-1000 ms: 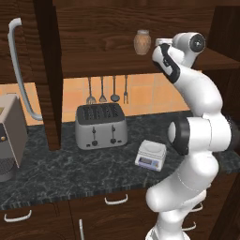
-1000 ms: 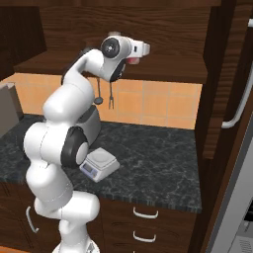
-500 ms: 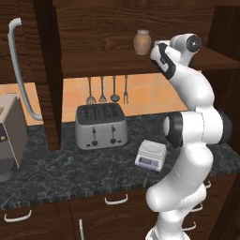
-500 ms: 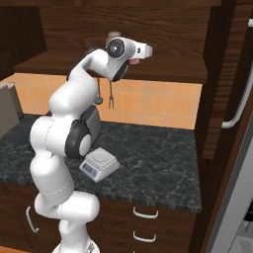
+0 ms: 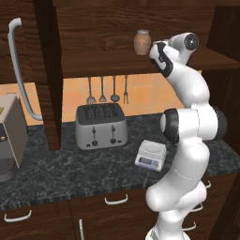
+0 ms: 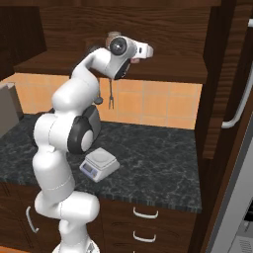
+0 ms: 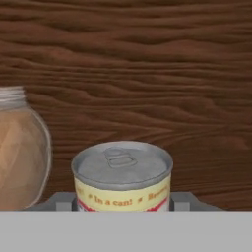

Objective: Pick the canned food and place it on the digital scale for weighing, and close the cabinet.

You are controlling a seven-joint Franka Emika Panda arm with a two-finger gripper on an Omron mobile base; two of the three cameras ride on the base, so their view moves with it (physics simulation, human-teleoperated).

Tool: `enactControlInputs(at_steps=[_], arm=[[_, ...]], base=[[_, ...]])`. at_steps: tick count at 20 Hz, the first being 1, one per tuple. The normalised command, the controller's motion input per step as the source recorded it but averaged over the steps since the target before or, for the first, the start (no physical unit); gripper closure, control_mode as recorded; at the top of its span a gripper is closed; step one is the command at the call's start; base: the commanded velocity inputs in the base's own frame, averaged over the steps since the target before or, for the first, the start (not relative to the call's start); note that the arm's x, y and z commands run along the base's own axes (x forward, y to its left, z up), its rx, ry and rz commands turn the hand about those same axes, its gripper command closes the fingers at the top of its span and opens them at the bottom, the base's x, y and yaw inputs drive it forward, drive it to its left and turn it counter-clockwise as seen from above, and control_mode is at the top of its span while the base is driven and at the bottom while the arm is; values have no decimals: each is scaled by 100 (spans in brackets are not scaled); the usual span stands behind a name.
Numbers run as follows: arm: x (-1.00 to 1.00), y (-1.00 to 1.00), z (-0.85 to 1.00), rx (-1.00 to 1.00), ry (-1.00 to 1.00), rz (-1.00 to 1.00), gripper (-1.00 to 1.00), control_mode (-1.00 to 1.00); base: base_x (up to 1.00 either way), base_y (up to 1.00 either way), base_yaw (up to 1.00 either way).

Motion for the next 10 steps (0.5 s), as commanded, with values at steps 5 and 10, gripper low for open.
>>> enactControlInputs(at_steps=[5,10], arm=[[-50,0,0,0,-10,0,100,-100],[-100,26,0,0,-17,0,100,-100]], base=[[0,0,0],[0,0,0]])
